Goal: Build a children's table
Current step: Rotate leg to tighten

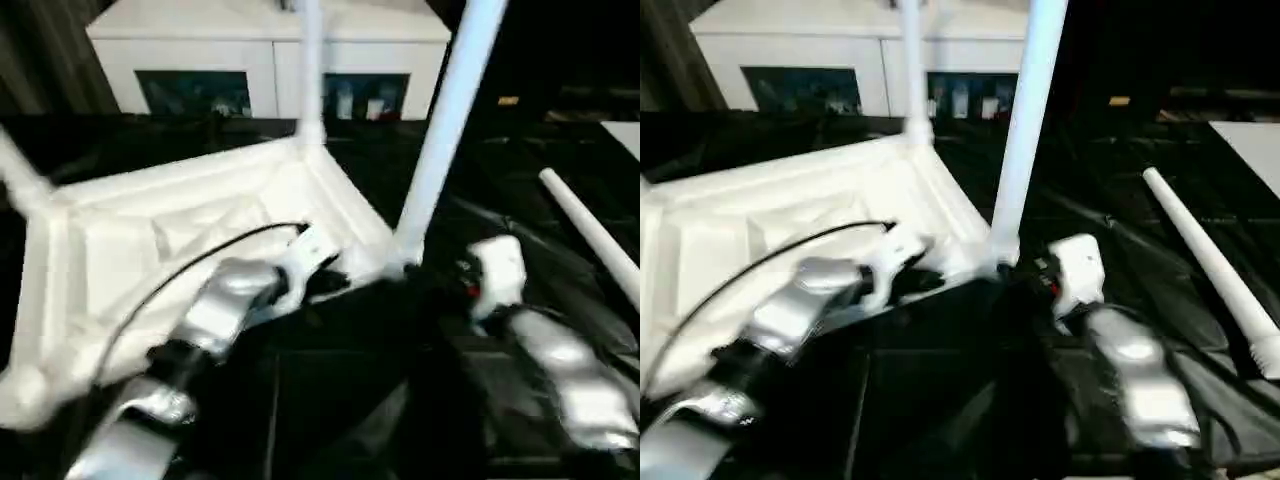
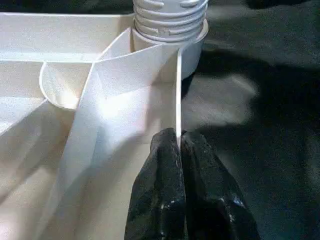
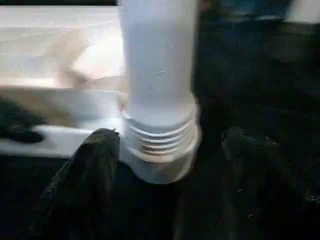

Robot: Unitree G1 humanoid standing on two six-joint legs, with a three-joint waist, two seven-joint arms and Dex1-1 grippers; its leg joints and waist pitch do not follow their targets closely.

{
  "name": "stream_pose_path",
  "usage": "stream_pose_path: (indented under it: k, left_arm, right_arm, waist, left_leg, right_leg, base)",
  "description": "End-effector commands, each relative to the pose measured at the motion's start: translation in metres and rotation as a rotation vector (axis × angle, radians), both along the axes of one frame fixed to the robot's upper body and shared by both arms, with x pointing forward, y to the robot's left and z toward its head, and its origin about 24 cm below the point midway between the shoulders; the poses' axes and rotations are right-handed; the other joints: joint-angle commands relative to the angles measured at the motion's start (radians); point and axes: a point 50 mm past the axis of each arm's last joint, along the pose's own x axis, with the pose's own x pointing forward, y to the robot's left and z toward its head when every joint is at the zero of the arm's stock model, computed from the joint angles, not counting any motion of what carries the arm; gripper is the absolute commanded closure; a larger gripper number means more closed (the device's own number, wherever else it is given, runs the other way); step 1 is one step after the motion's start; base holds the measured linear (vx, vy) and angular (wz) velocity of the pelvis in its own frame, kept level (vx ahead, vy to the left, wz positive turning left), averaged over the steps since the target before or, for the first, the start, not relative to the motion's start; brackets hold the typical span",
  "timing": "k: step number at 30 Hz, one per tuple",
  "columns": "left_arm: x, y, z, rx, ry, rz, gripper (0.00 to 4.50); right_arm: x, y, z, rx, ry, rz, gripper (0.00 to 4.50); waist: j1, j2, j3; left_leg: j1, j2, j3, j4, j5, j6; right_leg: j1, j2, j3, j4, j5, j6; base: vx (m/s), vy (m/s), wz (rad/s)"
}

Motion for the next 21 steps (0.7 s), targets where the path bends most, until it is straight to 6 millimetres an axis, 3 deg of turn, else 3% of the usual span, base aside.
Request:
stream_pose_path:
  k: [1, 3, 11, 17, 21]
  left_arm:
    - [-0.011, -0.005, 0.004, -0.008, 0.012, -0.161, 4.5]
    - [-0.014, -0.002, 0.005, -0.004, 0.032, -0.201, 4.5]
    - [-0.026, 0.001, 0.011, 0.019, 0.102, -0.337, 4.5]
    - [-0.028, 0.001, 0.013, 0.016, 0.111, -0.355, 4.5]
    - [-0.028, 0.002, 0.014, 0.023, 0.108, -0.353, 4.5]
  right_arm:
    - [-0.008, 0.0, 0.008, -0.002, 0.022, 0.138, 0.48]
    - [-0.012, -0.001, 0.009, -0.018, 0.043, 0.2, 0.42]
    - [-0.011, 0.003, 0.0, -0.112, 0.101, 0.287, 0.42]
    - [-0.005, 0.007, -0.001, -0.117, 0.096, 0.307, 0.42]
    - [-0.003, 0.008, 0.0, -0.112, 0.083, 0.313, 0.88]
  waist:
    - [0.003, -0.009, -0.052]
    - [0.001, -0.009, -0.052]
    - [0.004, -0.009, -0.056]
    - [0.017, -0.009, -0.058]
    - [0.023, -0.01, -0.06]
  left_leg:
    - [0.031, 0.058, -0.026, -0.078, -0.283, 0.063]
    - [0.031, 0.058, -0.025, -0.079, -0.289, 0.047]
    - [0.031, 0.055, -0.024, -0.074, -0.239, 0.043]
    - [0.035, 0.055, -0.021, -0.069, -0.219, 0.049]
    - [0.034, 0.054, -0.02, -0.066, -0.199, 0.058]
  right_leg:
    - [0.04, -0.051, 0.038, -0.082, -0.173, -0.219]
    - [0.036, -0.054, 0.039, -0.081, -0.179, -0.224]
    - [0.036, -0.052, 0.037, -0.07, -0.118, -0.253]
    - [0.037, -0.053, 0.038, -0.067, -0.091, -0.257]
    - [0.039, -0.052, 0.038, -0.063, -0.062, -0.259]
  base:
    - [0.0, 0.0, 0.0]
    - [0.0, 0.0, 0.0]
    - [0.0, 0.0, 0.0]
    - [0.0, 0.0, 0.0]
    - [0.0, 0.0, 0.0]
